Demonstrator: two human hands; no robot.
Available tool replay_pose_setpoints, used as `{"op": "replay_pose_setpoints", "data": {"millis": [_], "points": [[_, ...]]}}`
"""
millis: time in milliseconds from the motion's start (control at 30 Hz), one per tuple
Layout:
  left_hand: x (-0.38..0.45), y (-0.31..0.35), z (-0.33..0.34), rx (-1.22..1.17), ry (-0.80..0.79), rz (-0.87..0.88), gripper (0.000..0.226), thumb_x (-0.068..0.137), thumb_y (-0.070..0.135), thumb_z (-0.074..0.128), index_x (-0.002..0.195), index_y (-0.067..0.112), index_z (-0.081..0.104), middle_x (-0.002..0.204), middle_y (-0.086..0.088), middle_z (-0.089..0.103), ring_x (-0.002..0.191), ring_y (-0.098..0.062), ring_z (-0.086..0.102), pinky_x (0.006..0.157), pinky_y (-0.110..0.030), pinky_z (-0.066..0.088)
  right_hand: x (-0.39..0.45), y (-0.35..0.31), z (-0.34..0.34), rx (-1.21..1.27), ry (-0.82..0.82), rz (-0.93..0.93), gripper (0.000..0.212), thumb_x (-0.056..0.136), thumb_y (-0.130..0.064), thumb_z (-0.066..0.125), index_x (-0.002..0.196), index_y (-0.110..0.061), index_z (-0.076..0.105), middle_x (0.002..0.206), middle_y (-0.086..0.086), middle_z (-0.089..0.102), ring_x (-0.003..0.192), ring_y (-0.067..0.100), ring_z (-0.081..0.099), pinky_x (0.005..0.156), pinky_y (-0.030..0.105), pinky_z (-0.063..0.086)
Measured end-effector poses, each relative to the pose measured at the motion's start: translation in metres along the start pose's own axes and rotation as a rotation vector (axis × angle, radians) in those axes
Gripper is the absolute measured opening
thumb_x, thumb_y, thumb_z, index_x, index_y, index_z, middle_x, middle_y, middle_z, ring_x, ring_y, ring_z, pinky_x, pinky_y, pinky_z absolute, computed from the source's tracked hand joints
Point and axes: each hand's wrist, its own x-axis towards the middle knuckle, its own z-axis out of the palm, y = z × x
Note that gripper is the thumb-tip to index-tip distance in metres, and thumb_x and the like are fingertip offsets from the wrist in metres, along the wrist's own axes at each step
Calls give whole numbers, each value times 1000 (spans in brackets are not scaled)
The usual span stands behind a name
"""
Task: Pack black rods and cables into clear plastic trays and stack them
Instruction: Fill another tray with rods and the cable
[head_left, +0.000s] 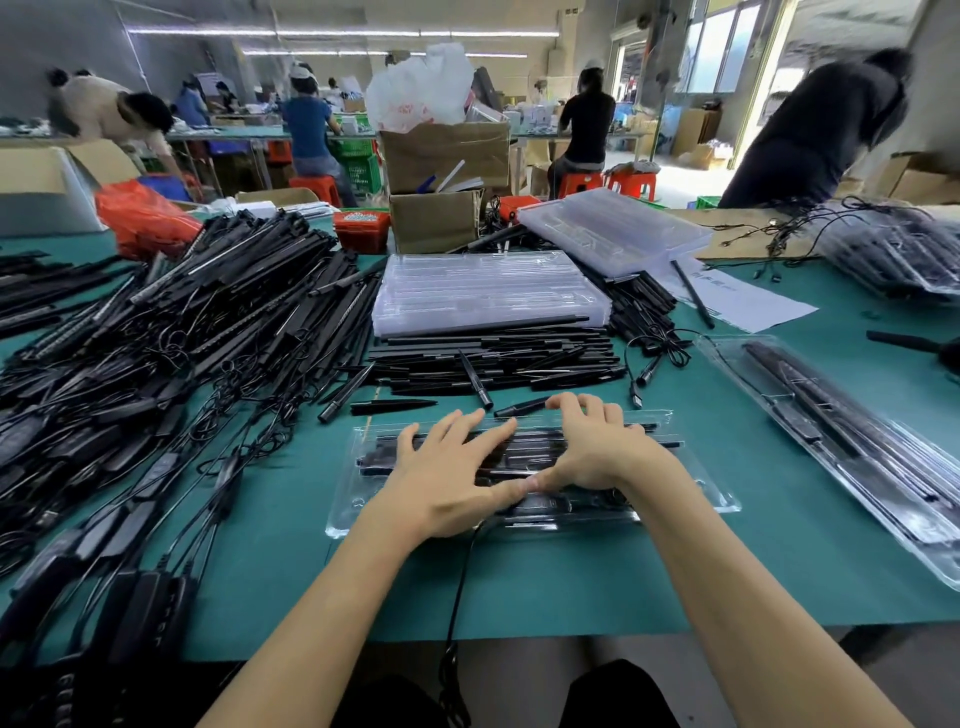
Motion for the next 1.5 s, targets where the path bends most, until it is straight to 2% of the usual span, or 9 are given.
{"op": "replay_pose_setpoints", "data": {"millis": [200, 733, 800, 867, 967, 1067, 1167, 1300, 1500], "points": [[4, -19, -10, 22, 43, 65, 71, 85, 84, 35, 150, 61, 18, 163, 19, 21, 149, -4, 15, 118, -45, 9, 3, -4, 1, -58, -26, 24, 114, 75, -66, 73, 158, -22, 7, 162, 7, 16, 149, 31, 13, 116, 51, 20], [7, -22, 1, -141, 144, 79, 73, 83, 83, 13, 147, 54, 35, 155, 24, 34, 144, 1, 23, 115, -42, 9, 5, -14, 5, -204, -85, 6, 105, 85, -65, 63, 159, -30, -2, 164, 12, 7, 150, 36, 5, 117, 60, 15], [4, -19, -4, -222, 210, 76, 63, 88, 74, 25, 136, 43, 52, 144, 21, 49, 136, -1, 37, 112, -40, 19, 5, -12, 5, -201, -84, 1, 105, 84, -66, 64, 159, -31, -1, 164, 10, 8, 150, 35, 6, 117, 59, 16], [-5, -12, -12, -298, 332, 88, 47, 87, 66, 38, 103, 32, 65, 111, 16, 66, 108, -5, 55, 98, -37, 39, 5, -8, 4, -173, -79, -9, 105, 83, -66, 65, 158, -33, 1, 164, 8, 8, 150, 33, 6, 117, 58, 17], [-32, 6, -26, -177, 402, 20, 57, 77, 74, 43, 63, 20, 51, 64, 10, 56, 65, -5, 52, 58, -31, 39, 3, 0, 2, -102, -87, -30, 102, 81, -66, 67, 157, -39, 4, 163, 3, 11, 150, 28, 6, 116, 53, 17], [-67, 25, -36, 139, 148, -114, 75, 62, 88, 38, 60, 14, 51, 52, 6, 52, 53, -10, 51, 49, -28, 34, 3, 4, 2, -67, -80, -45, 101, 81, -66, 68, 157, -41, 7, 162, 1, 12, 150, 26, 5, 116, 51, 16], [-95, 43, -38, 230, -134, -109, 59, 62, 78, 56, 69, 20, 49, 68, 6, 55, 67, -16, 54, 53, -30, 32, 5, 5, -1, -64, -91, -46, 101, 80, -65, 69, 157, -40, 8, 162, 2, 13, 150, 27, 5, 116, 54, 16], [-104, 53, -28, 198, -237, -115, 23, 82, 42, 62, 89, 24, 50, 102, 2, 63, 101, -24, 60, 72, -31, 37, 7, 5, -2, -70, -96, -51, 102, 80, -65, 70, 157, -39, 9, 162, 3, 15, 150, 28, 6, 116, 55, 17], [-104, 43, -45, -261, -346, -188, 24, 78, 49, 49, 84, 26, 46, 76, 8, 62, 73, -9, 57, 65, -27, 43, 11, 7, -1, -61, -102, -49, 102, 79, -64, 71, 156, -40, 9, 162, 2, 15, 150, 27, 6, 114, 55, 19]]}}
